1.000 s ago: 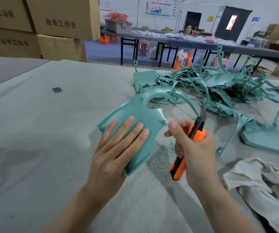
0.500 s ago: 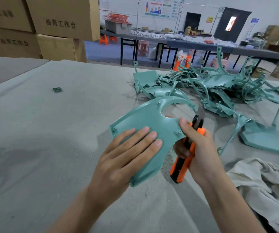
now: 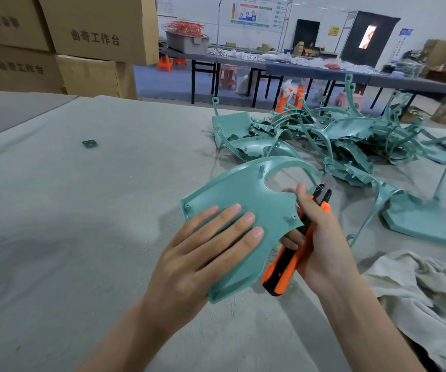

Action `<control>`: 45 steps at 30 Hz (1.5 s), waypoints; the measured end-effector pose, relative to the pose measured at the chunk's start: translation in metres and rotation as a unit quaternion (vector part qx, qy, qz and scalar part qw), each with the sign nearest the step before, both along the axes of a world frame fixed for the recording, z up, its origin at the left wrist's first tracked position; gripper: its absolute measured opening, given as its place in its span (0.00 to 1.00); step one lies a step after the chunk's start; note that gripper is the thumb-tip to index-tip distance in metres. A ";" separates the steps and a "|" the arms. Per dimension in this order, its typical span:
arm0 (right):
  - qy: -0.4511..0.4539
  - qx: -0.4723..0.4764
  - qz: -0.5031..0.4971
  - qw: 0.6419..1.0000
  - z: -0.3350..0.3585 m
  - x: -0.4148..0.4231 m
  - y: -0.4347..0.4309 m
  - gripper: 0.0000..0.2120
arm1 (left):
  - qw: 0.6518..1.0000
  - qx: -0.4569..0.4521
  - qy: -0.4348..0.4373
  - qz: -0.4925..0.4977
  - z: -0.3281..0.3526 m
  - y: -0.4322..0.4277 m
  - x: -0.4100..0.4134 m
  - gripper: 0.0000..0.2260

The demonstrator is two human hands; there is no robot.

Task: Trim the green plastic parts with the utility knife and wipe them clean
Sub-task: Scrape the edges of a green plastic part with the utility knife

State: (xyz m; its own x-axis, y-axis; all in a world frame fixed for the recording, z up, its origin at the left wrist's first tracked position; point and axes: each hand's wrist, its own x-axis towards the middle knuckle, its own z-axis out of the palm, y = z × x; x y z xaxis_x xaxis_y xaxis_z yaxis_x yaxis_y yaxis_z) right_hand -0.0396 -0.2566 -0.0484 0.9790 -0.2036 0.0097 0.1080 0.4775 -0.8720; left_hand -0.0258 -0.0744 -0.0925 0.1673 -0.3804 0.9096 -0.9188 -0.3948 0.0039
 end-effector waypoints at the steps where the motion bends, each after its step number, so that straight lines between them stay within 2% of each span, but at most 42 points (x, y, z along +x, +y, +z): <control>1: 0.000 -0.033 -0.026 0.999 -0.001 0.001 0.000 0.11 | 1.000 -0.014 0.019 -0.017 0.000 -0.001 -0.001 0.12; 6: -0.020 -0.169 -0.120 0.978 -0.008 0.005 -0.004 0.06 | 0.976 -0.129 0.149 -0.092 0.002 -0.006 -0.008 0.15; 9: -0.032 -0.220 -0.166 0.961 -0.008 0.006 -0.005 0.05 | 0.956 -0.187 0.212 -0.083 0.012 -0.007 -0.011 0.11; 14: -0.047 -0.128 -0.162 0.977 -0.006 0.004 -0.010 0.10 | 0.910 -0.239 0.325 -0.101 0.024 -0.007 -0.015 0.11; 17: -0.063 -0.144 -0.182 0.971 -0.006 0.003 -0.013 0.06 | 0.880 -0.285 0.372 -0.078 0.026 -0.005 -0.013 0.04; 19: -0.069 -0.175 -0.200 0.961 -0.006 0.004 -0.014 0.08 | 0.851 -0.331 0.403 -0.070 0.025 -0.002 -0.008 0.07; 23: -0.094 -0.268 -0.254 0.924 -0.009 0.004 -0.017 0.09 | 0.807 -0.382 0.433 -0.123 0.025 0.006 0.003 0.08; 26: -0.098 -0.333 -0.307 0.886 -0.012 0.006 -0.020 0.09 | 0.794 -0.400 0.444 -0.113 0.023 0.011 0.007 0.09; 32: -0.109 -0.400 -0.379 0.827 -0.016 0.013 -0.031 0.13 | 0.753 -0.448 0.470 -0.102 0.024 0.016 0.012 0.09; 36: -0.150 -0.452 -0.401 0.782 -0.020 0.012 -0.035 0.18 | 0.738 -0.460 0.485 -0.095 0.026 0.015 0.012 0.08; 39: -0.168 -0.458 -0.421 0.765 -0.021 0.012 -0.039 0.21 | 0.713 -0.479 0.504 -0.091 0.027 0.015 0.013 0.04; 43: -0.164 -0.490 -0.454 0.726 -0.020 0.011 -0.042 0.29 | 0.682 -0.496 0.532 -0.081 0.028 0.017 0.014 0.07; 44: -0.158 -0.494 -0.461 0.720 -0.018 0.010 -0.042 0.33 | 0.670 -0.501 0.543 -0.078 0.028 0.018 0.015 0.07; 45: -0.149 -0.481 -0.463 0.730 -0.017 0.010 -0.042 0.36 | 0.655 -0.507 0.555 -0.076 0.027 0.019 0.015 0.06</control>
State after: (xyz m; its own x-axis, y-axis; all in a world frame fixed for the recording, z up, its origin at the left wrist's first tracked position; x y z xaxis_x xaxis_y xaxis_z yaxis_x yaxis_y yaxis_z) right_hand -0.0295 -0.2986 -0.0652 0.3517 -0.5350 0.7682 0.2489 -0.7376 -0.6277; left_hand -0.0103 -0.0551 -0.0650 0.9698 0.2369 0.0580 -0.1568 0.4236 0.8922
